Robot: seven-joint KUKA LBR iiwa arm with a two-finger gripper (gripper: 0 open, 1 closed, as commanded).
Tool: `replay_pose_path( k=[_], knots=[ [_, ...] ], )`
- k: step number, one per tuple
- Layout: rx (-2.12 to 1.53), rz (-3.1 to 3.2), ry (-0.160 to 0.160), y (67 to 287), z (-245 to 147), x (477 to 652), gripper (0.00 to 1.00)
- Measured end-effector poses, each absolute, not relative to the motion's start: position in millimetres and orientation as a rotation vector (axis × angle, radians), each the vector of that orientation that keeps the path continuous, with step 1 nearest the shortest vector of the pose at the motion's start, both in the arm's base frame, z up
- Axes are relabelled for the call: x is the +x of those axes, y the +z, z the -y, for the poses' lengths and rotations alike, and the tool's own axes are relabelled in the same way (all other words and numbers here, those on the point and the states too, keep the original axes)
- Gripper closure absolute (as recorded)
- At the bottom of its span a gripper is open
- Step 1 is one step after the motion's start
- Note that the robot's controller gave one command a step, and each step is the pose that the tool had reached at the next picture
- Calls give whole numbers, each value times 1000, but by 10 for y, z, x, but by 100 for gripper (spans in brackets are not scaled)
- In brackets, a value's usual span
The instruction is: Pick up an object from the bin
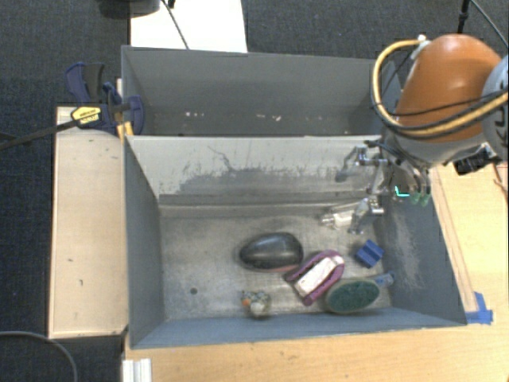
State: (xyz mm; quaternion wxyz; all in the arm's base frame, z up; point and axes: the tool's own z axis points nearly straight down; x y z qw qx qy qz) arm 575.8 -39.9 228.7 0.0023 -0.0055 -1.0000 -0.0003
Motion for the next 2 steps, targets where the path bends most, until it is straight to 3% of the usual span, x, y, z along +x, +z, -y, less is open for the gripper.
replay_pose_path(
  k=[1,2],
  knots=[
    [360,3128,0,2408,269,5881,0],
    [756,3047,-1,1475,763,5679,0]
  ],
)
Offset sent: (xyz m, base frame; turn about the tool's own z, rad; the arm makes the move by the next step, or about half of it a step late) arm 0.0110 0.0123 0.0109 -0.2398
